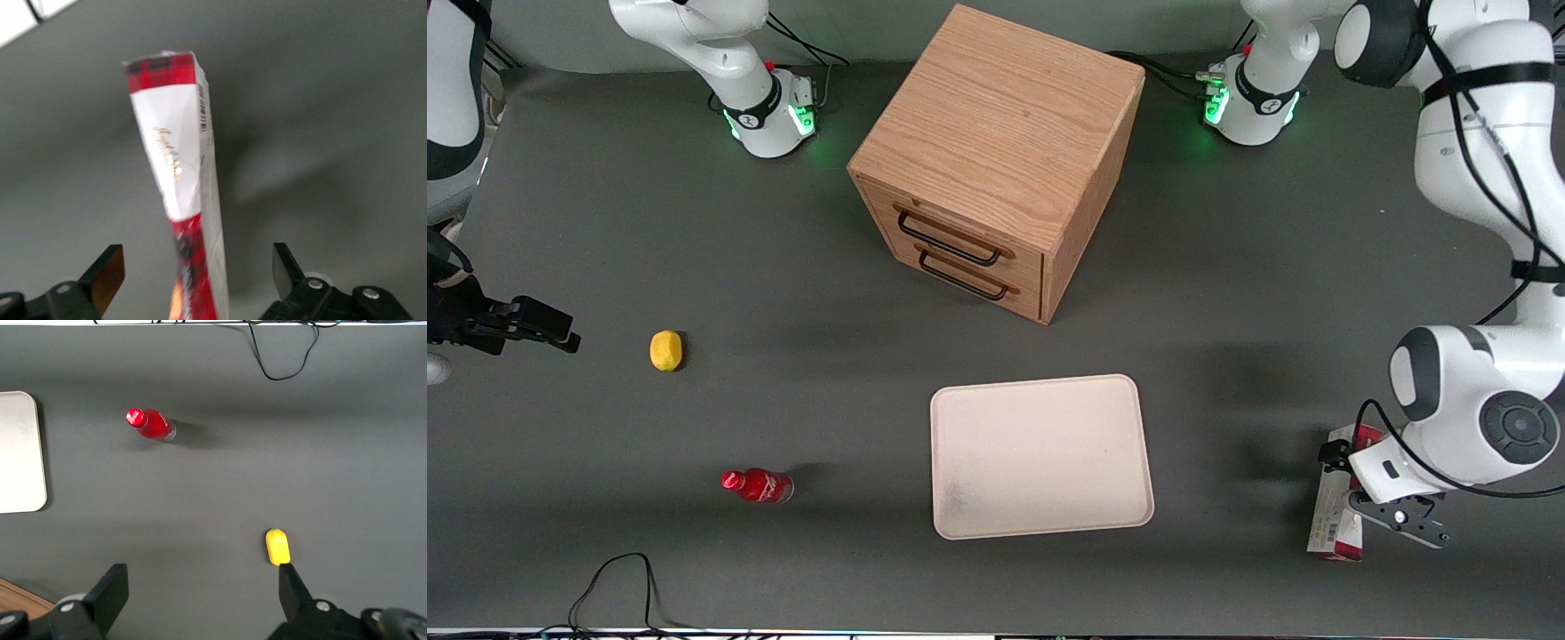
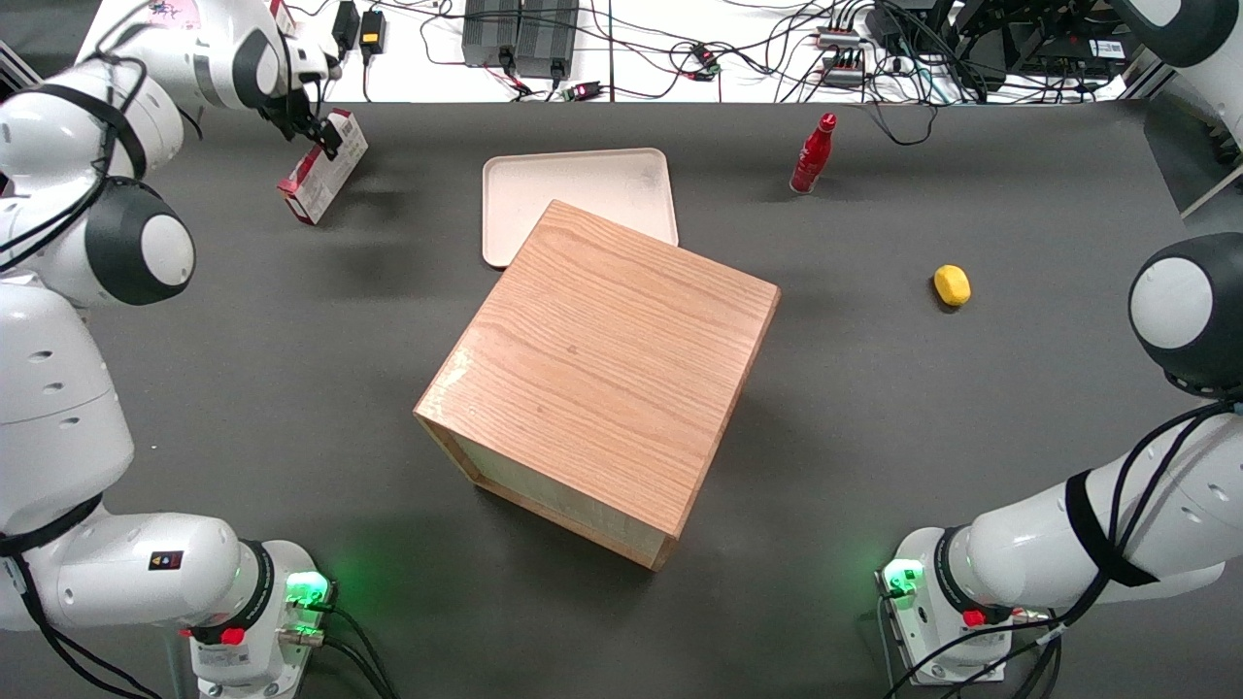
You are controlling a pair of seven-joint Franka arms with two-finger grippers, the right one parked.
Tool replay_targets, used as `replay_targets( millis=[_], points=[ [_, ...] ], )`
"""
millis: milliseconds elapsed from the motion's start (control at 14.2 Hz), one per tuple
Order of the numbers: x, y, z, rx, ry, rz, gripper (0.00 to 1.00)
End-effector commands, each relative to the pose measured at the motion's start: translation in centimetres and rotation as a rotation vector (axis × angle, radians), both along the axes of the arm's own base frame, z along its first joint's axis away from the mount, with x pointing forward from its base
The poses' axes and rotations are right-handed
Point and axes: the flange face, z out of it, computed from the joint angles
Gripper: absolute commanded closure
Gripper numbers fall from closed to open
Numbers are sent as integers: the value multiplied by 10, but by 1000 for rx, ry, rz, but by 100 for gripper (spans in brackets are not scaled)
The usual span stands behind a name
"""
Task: Place red cookie box on tray
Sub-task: 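Close the left gripper on the cookie box and lift it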
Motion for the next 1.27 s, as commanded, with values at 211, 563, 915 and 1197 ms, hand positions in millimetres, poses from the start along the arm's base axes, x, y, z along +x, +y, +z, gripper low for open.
replay_targets(
  millis=[211, 563, 915, 1197],
  points=[
    [3, 0, -18, -9, -42, -5, 100],
    [5, 0, -8, 17, -48, -14, 100],
    [-3, -27, 132, 8, 1, 16, 100],
    [-34, -108, 212, -41, 99, 178, 100]
  ],
)
